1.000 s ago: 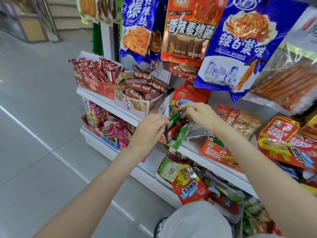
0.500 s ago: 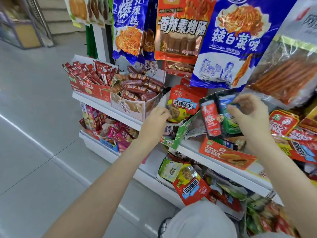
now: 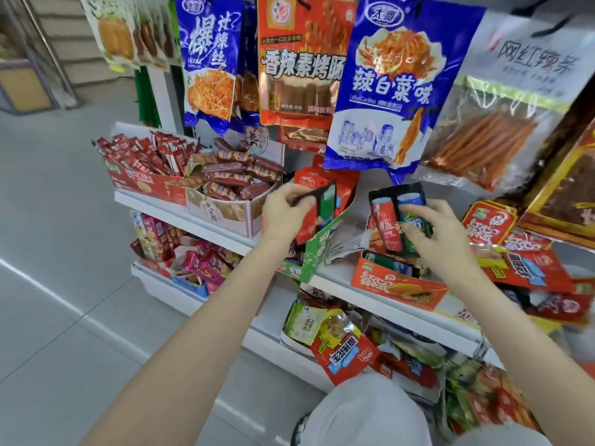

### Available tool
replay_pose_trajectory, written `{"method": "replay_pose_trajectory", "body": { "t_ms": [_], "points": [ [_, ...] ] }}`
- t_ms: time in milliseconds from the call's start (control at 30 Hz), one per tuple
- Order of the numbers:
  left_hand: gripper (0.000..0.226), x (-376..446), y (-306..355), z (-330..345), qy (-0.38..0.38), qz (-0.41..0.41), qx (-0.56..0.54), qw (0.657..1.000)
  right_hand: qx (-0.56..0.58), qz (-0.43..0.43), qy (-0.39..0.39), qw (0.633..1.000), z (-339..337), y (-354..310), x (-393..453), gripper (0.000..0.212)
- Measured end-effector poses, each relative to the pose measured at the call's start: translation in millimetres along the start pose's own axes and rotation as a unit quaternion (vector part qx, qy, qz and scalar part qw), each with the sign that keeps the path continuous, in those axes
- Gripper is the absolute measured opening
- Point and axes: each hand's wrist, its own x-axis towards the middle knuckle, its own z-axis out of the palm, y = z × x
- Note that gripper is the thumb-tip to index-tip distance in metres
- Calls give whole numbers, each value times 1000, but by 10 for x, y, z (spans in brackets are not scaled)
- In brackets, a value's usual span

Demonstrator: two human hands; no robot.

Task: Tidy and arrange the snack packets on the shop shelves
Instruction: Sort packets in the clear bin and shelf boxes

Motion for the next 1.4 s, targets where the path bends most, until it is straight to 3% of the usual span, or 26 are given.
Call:
{"method": "replay_pose_trajectory", "body": {
  "t_ms": [67,133,267,367,533,667,733,800,867,933,1000,1033,1100,1167,1200,1300,1400],
  "points": [
    [12,-52,145,-104,51,27,-45,997,23,-2,1,1000,-46,-6,-44,38],
    [11,-139,295,-183,56,12,-79,995,40,-26,2,999,-111,-41,-115,46],
    [18,-324,639,-228,6,47,-105,993,94,-96,-3,991,-226,-169,-273,55],
    [18,-424,872,-120,-55,77,-66,993,124,-70,28,989,-427,-220,-325,60],
    [5,-581,991,363,-128,-32,-156,979,120,-28,23,992,-825,-8,-572,80],
    [18,-710,954,846,-184,-150,-347,907,119,53,88,988,-1193,466,-869,72],
    [14,-861,914,1134,-248,-206,-335,885,120,62,89,987,-1330,695,-1030,76],
    [15,-1066,875,1434,-313,-225,-244,890,132,41,126,982,-1455,885,-1147,69],
    [15,-1247,854,1724,-341,-225,-175,896,112,16,181,977,-1603,1025,-1203,45],
    [13,-1396,908,1970,-366,-234,-181,883,78,21,240,967,-1765,1201,-1223,14],
    [19,-1483,972,2176,-406,-237,-218,855,62,60,272,958,-1935,1392,-1247,5],
    [22,-1516,995,2282,-434,-203,-196,856,52,68,284,955,-2022,1489,-1258,6],
    [21,-1571,1030,2509,-471,10,15,882,13,62,298,953,-2214,1634,-1279,5],
    [21,-1623,1051,2755,-397,245,217,857,-4,47,285,957,-2390,1707,-1269,10],
    [22,-1633,1063,2873,-354,297,246,852,20,44,276,960,-2464,1736,-1261,12],
    [12,-1577,1076,3095,-336,234,139,902,174,62,309,933,-2644,1837,-1259,15],
    [16,-1501,1006,3186,-362,168,79,913,235,104,313,914,-2679,1964,-1314,18]
  ]
}}
